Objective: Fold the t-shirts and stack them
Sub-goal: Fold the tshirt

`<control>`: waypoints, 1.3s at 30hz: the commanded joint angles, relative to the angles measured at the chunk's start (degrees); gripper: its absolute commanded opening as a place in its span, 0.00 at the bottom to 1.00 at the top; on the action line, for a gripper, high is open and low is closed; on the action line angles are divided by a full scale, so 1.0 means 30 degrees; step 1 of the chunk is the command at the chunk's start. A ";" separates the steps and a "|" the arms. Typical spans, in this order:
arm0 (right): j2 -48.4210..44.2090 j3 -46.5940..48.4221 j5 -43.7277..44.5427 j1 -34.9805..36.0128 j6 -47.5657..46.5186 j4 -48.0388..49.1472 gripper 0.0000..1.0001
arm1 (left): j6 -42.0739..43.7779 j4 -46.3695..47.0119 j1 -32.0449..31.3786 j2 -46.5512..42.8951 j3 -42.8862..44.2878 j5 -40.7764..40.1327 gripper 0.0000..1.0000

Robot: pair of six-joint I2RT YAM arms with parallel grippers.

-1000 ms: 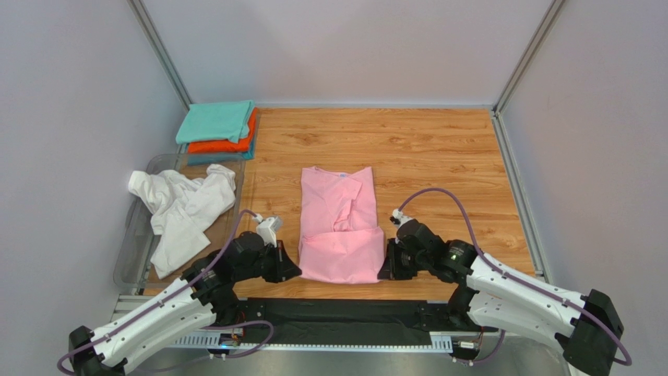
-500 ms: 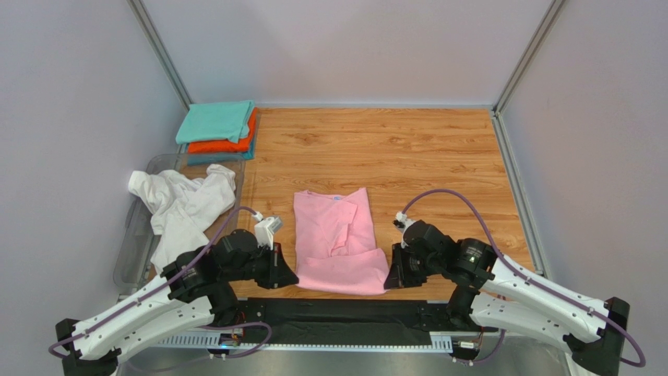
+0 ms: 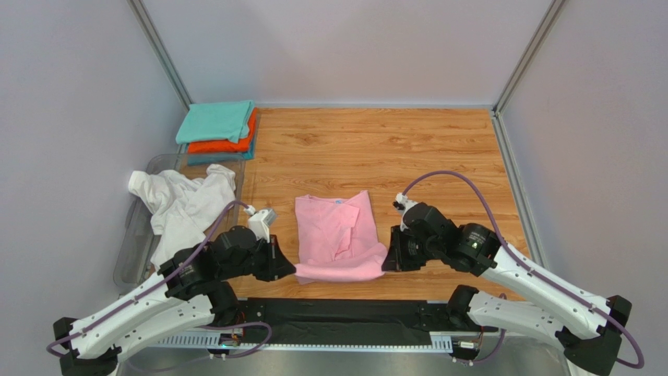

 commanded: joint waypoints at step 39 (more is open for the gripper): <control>1.1279 0.2769 -1.0585 -1.2489 -0.3660 1.1646 0.07 | 0.4993 0.8966 0.8769 1.2834 0.4357 -0.3744 0.00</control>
